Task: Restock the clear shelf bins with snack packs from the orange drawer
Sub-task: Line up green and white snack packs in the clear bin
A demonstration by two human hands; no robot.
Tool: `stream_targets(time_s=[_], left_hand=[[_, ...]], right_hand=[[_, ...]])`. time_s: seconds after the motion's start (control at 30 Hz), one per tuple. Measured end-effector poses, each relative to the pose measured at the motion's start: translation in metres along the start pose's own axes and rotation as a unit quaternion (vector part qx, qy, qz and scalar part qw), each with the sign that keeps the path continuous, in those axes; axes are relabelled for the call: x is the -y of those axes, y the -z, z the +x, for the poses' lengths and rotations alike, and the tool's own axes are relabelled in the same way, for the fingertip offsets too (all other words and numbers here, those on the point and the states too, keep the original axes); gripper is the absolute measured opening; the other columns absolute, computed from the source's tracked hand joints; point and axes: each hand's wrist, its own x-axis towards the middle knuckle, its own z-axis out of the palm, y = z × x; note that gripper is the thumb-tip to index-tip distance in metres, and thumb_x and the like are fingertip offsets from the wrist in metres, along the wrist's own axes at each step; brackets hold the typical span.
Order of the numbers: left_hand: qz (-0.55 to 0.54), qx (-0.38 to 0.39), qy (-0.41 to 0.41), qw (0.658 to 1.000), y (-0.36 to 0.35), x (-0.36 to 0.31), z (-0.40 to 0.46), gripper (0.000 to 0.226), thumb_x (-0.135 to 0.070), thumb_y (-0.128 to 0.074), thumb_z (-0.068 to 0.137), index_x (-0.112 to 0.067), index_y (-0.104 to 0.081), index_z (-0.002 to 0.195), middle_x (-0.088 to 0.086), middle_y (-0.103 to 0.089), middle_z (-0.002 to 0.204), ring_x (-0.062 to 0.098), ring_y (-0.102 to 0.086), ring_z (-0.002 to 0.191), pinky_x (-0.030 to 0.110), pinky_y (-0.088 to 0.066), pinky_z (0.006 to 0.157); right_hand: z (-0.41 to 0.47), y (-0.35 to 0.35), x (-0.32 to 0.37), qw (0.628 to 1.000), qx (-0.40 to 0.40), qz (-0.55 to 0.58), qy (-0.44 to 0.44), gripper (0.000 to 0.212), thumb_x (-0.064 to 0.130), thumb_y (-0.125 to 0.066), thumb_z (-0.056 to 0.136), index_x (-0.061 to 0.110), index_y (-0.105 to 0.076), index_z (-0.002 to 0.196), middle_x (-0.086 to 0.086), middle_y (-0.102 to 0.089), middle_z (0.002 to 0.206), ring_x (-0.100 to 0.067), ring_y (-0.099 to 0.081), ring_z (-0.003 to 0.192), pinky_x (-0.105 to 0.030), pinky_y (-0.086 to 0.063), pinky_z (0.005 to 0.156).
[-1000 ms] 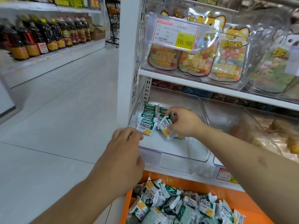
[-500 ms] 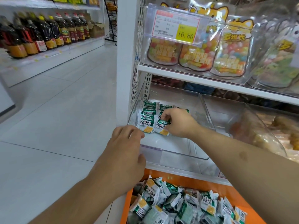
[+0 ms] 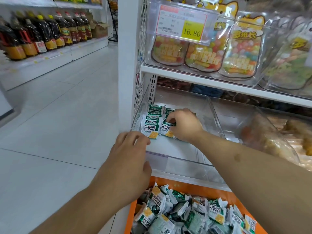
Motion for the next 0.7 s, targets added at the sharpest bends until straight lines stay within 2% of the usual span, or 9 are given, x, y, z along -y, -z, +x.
stream_targets(time_s=[0.13,0.37,0.5,0.63,0.7], left_hand=[[-0.001,-0.002,0.001,1.0,0.001,-0.001,0.0,0.051,-0.027,-0.057,0.1,-0.037,-0.038,0.147,-0.024,-0.026,0.146,-0.001,-0.012,0.141,0.023,-0.033,0.114],[-0.012,-0.004,0.005,1.0,0.001,-0.001,0.0,0.053,-0.026,-0.058,0.1,-0.037,-0.038,0.147,-0.022,-0.028,0.146,0.0,-0.016,0.142,0.022,-0.032,0.114],[-0.016,-0.002,0.002,1.0,0.002,0.0,0.0,0.054,-0.026,-0.058,0.1,-0.037,-0.037,0.148,-0.022,-0.028,0.146,-0.001,-0.016,0.142,0.021,-0.03,0.114],[-0.02,0.0,-0.002,1.0,0.003,0.002,-0.001,0.053,-0.025,-0.058,0.1,-0.036,-0.037,0.148,-0.023,-0.028,0.145,-0.001,-0.015,0.141,0.019,-0.029,0.113],[-0.024,0.001,-0.002,1.0,0.004,0.002,-0.001,0.053,-0.025,-0.058,0.1,-0.037,-0.037,0.147,-0.023,-0.028,0.145,-0.002,-0.015,0.141,0.02,-0.03,0.113]], right_hand=[[0.0,-0.004,0.002,0.999,-0.008,-0.031,0.012,0.036,0.005,-0.068,0.081,0.029,-0.074,0.107,0.004,-0.069,0.1,-0.025,-0.054,0.101,-0.036,-0.05,0.078],[-0.001,-0.006,-0.005,1.0,0.003,-0.005,-0.006,0.039,0.011,-0.078,0.076,0.021,-0.064,0.11,0.0,-0.063,0.106,-0.026,-0.052,0.103,-0.039,-0.05,0.085],[0.0,-0.002,-0.011,0.996,0.005,0.081,-0.041,0.047,0.015,-0.09,0.073,0.024,-0.066,0.112,0.001,-0.064,0.109,-0.024,-0.055,0.106,-0.04,-0.053,0.09],[-0.004,0.005,-0.008,0.98,0.014,0.189,-0.057,0.043,0.013,-0.093,0.073,0.023,-0.071,0.109,0.007,-0.065,0.106,-0.014,-0.061,0.1,-0.028,-0.051,0.085],[-0.005,0.008,-0.001,0.974,0.021,0.219,-0.046,0.04,0.015,-0.093,0.074,0.025,-0.072,0.107,0.012,-0.064,0.102,-0.012,-0.062,0.097,-0.028,-0.051,0.083]])
